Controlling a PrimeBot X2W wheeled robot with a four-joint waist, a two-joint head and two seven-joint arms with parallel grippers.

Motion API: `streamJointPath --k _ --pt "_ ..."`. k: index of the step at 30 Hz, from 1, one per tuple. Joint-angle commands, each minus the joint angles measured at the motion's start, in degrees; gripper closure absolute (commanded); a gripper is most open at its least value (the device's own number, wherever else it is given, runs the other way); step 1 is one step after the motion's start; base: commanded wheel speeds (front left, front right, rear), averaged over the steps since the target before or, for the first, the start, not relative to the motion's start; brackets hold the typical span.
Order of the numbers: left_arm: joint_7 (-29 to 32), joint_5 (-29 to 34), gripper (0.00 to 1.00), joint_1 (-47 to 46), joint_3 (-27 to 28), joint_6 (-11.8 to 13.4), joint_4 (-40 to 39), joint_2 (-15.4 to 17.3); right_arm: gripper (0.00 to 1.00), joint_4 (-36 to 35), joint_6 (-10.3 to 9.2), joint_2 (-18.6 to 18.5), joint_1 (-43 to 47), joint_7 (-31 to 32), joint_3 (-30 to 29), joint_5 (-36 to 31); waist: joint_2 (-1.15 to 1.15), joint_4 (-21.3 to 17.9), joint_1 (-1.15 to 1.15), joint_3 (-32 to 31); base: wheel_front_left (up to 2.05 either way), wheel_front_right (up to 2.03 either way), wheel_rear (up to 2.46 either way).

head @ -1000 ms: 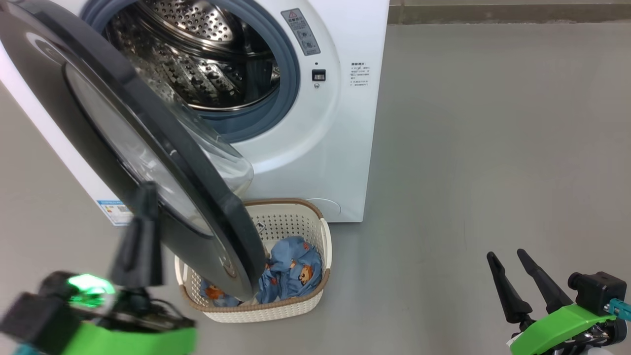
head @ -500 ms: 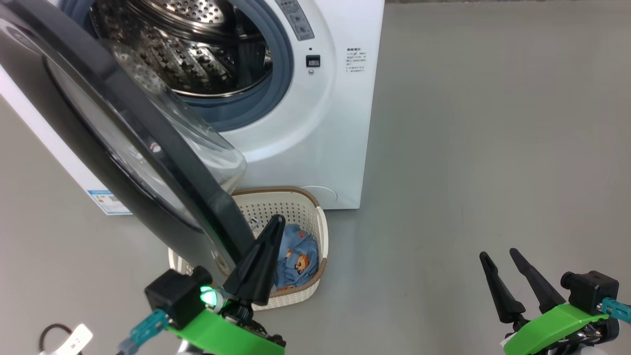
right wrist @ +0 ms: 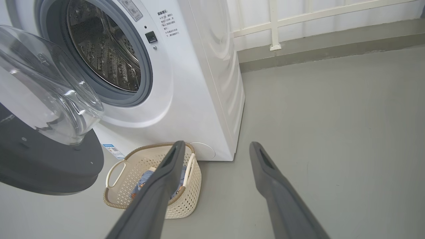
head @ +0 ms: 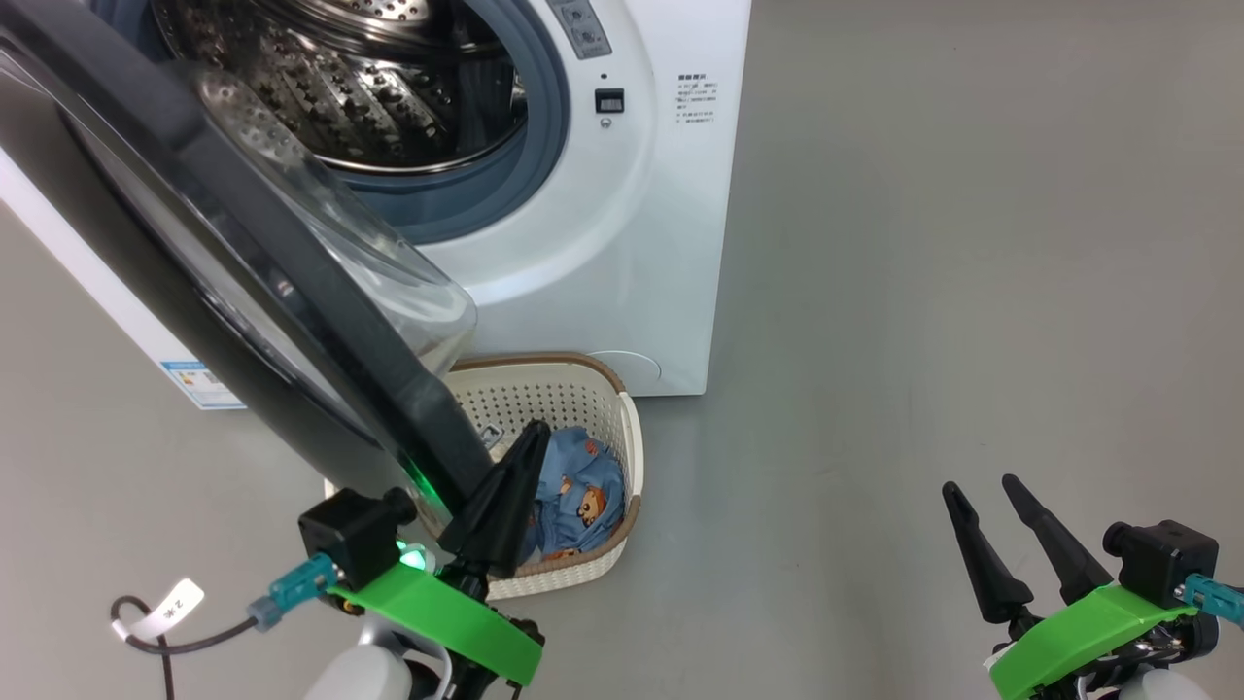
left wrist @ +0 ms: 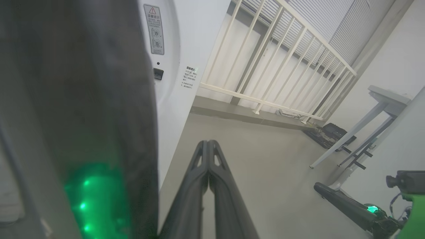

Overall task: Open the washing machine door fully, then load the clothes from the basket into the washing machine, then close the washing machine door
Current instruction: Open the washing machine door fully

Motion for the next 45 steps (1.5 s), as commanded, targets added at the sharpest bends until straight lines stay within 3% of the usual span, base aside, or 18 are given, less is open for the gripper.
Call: streamJointPath --k 1,25,45 --pt "-0.68 -0.42 1.00 -2.60 2.26 -0.09 -0.49 0.71 0.00 -1.44 0.09 -0.88 -1.39 -0.71 0.82 -0.58 0.00 0.08 0.00 0.05 0.00 0.00 0.00" --pt "-0.76 -0.51 1.00 2.37 7.63 -0.09 -1.14 0.77 0.00 -1.55 0.09 -1.54 -0.74 -0.71 1.36 -0.84 0.00 3.59 0.00 -1.49 0.00 0.00 0.00" --pt "-0.76 1.18 1.00 8.06 9.24 0.14 -3.14 1.43 0.00 -1.57 0.09 -1.52 0.19 -0.71 1.78 -0.48 0.00 10.00 0.00 -3.07 0.00 0.00 0.00"
